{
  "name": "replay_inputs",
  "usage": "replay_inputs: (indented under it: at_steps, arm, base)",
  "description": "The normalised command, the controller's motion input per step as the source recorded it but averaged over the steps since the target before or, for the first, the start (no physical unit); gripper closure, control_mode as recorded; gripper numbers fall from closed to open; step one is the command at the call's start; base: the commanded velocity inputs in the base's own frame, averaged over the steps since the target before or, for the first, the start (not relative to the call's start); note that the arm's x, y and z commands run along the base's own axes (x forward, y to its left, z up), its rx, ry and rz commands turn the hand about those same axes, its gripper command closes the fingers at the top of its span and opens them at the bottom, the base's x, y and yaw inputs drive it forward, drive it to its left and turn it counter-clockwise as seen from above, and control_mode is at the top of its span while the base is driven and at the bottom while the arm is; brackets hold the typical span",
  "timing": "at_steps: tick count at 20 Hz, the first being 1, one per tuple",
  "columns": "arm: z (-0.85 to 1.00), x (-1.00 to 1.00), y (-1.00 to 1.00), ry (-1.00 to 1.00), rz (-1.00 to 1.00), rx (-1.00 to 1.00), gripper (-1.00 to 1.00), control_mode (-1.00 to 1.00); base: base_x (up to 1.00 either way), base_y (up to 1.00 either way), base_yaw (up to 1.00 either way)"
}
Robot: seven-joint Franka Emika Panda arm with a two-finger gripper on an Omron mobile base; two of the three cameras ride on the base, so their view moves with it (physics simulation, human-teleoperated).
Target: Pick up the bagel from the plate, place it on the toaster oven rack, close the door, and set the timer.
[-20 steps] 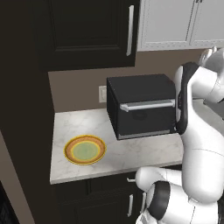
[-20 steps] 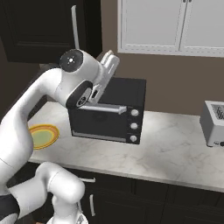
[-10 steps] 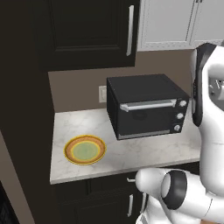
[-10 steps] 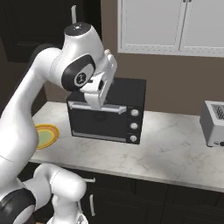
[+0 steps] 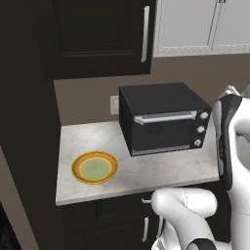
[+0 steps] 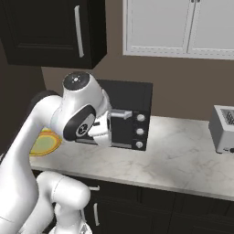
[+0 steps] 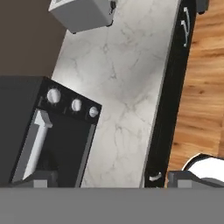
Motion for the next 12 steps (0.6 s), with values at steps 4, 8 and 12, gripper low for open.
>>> replay_inputs:
  at_steps: [4,8,12]
  arm:
    - [-0.46,0.26,0.00,0.03,0.32,-0.10,-1.00,-1.00]
    - [-0.51,0.29,0.00,0.08,0.35,-0.18,-1.00,-1.00]
    - [-0.38,0.08,-0.02,0.13,0.22,-0.26,-1.00,-1.00]
  base:
    - [0.00,0.00,0.00]
    - [0.00,0.00,0.00]
    - [0.00,0.00,0.00]
